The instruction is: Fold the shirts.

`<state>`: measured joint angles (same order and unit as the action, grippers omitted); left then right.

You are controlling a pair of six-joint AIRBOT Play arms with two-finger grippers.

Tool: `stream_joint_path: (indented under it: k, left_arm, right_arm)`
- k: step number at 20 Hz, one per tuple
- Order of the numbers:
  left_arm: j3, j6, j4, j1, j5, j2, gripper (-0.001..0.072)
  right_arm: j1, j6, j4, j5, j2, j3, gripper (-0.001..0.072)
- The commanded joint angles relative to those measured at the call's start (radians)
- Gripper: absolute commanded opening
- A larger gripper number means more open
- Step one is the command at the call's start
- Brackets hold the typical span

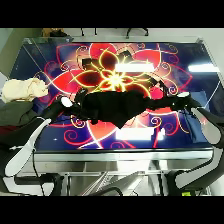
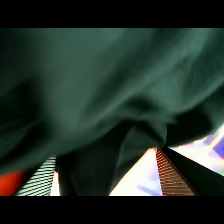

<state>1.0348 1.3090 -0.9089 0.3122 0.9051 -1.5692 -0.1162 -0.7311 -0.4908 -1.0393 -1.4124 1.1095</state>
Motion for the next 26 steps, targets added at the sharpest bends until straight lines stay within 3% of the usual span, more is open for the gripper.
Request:
stream_joint_path:
  k: [1,3,4,8,13,16,21,24,26]
  left_arm:
    - [0.041,0.001,-0.009,0.03,0.013,-0.072,0.0533]
    - [0.064,0.0,-0.017,0.023,0.039,-0.088,0.0066]
    - [0.074,0.001,-0.014,0.013,0.047,-0.084,0.0015]
    - [0.161,0.001,-0.014,-0.028,0.166,0.016,0.0014]
    - [0.48,0.002,-0.006,-0.067,0.304,0.307,0.0014]
    - [0.734,0.035,-0.006,-0.064,0.319,0.448,0.0014]
    - [1.026,0.037,-0.014,-0.047,0.271,0.604,0.0014]
    - [1.065,0.003,-0.017,-0.047,0.208,0.658,0.0014]
    - [1.022,-0.01,-0.017,-0.058,0.167,0.663,0.0014]
  right_arm:
    - [0.017,0.025,0.024,0.009,0.0,0.001,0.0128]
    - [0.017,0.025,0.024,-0.018,0.008,0.001,0.0027]
    - [0.017,0.025,0.024,-0.034,0.02,0.002,0.0027]
    - [-0.008,0.024,0.056,-0.105,0.14,0.034,0.0027]
    - [-0.129,0.025,0.365,-0.33,0.345,0.261,0.0027]
    - [-0.172,0.026,0.444,-0.349,0.486,0.431,0.0027]
    - [-0.182,0.12,0.389,-0.223,0.711,0.659,0.0026]
    - [-0.182,0.133,0.249,-0.098,0.781,0.693,0.0026]
    - [-0.182,0.104,0.214,-0.118,0.763,0.69,0.0026]
